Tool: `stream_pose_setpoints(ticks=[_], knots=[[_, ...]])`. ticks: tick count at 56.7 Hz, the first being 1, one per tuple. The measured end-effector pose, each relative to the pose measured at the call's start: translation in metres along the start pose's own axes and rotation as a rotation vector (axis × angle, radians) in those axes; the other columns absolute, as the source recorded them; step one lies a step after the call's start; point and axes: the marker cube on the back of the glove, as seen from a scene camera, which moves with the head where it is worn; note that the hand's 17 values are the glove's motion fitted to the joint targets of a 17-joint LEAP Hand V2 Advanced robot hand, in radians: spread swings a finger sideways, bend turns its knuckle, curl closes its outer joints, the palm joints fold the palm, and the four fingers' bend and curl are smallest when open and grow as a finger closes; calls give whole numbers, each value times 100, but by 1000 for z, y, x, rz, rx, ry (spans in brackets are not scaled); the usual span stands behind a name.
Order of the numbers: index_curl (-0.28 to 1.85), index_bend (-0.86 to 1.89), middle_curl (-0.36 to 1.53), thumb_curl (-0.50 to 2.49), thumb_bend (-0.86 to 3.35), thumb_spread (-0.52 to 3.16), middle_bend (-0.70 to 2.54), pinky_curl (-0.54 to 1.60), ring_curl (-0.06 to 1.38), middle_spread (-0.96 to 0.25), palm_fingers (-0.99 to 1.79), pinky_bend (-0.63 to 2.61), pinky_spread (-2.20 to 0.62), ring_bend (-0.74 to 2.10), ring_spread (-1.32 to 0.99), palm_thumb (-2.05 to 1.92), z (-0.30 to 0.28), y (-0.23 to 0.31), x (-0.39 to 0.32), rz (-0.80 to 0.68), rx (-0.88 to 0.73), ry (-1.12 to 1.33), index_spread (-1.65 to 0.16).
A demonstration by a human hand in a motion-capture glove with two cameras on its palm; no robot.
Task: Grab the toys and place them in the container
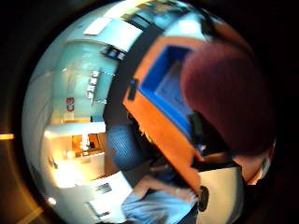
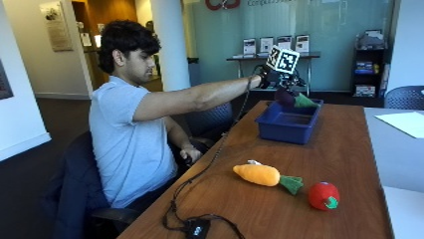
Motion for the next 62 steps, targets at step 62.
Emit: stream_pose_setpoints(ticks=[62], knots=[[32, 22, 17, 34, 17, 163, 9, 35, 12, 2, -12, 106, 2, 16, 3, 30, 143, 82, 453, 645, 51, -88, -32]])
